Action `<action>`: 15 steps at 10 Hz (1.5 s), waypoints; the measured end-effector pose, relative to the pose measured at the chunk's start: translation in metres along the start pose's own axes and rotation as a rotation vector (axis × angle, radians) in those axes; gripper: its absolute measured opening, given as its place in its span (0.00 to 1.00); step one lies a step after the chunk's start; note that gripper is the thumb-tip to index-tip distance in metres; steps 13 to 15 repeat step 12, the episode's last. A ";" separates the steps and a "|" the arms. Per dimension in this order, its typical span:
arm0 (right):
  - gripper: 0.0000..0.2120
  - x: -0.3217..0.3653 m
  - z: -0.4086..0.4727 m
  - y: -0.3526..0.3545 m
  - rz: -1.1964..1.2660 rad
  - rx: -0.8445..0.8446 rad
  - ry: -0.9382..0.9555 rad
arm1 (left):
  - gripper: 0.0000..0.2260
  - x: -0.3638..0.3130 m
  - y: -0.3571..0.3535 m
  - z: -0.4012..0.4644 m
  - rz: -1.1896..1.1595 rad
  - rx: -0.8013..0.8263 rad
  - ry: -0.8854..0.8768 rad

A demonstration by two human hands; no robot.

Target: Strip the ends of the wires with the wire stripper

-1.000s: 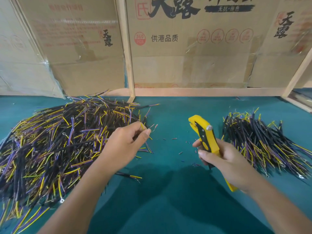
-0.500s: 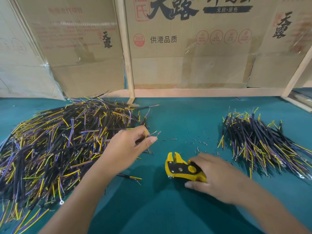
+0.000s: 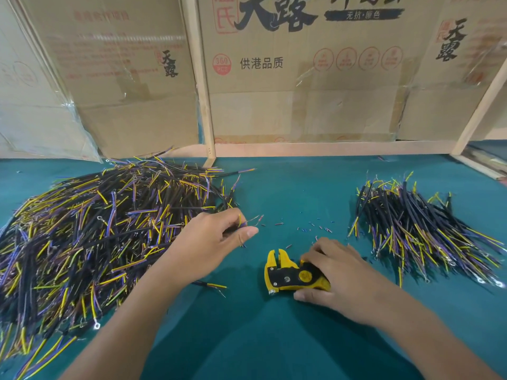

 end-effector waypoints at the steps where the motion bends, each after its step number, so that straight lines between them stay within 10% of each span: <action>1: 0.31 0.006 -0.005 0.012 0.335 -0.141 0.022 | 0.20 -0.018 -0.003 0.003 -0.192 -0.157 0.011; 3: 0.14 0.044 -0.015 0.026 0.863 -0.184 0.120 | 0.16 -0.065 -0.033 0.008 -1.421 -0.351 0.138; 4: 0.14 0.046 -0.014 0.029 0.933 -0.214 0.080 | 0.15 -0.070 -0.038 0.009 -1.504 -0.393 0.164; 8: 0.09 0.035 -0.015 0.039 0.758 -0.136 0.111 | 0.13 -0.054 -0.034 0.010 -1.254 -0.566 0.277; 10: 0.12 -0.046 -0.009 0.076 0.375 -0.401 -0.257 | 0.09 -0.013 -0.014 0.006 -1.108 -0.690 0.519; 12: 0.21 -0.126 0.005 0.087 -0.045 -0.325 -0.777 | 0.07 -0.011 -0.004 0.004 -0.987 -0.684 0.514; 15: 0.21 -0.126 0.005 0.087 -0.045 -0.325 -0.777 | 0.07 -0.011 -0.004 0.004 -0.987 -0.684 0.514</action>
Point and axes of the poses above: each hand's wrist, its own z-axis towards the middle knuckle, its own y-axis out of the back of the hand, x = y × z, the point moved 3 cm from there along z, towards the middle knuckle, and after that the axes turned 9 degrees about -y, right-handed, at the moved point
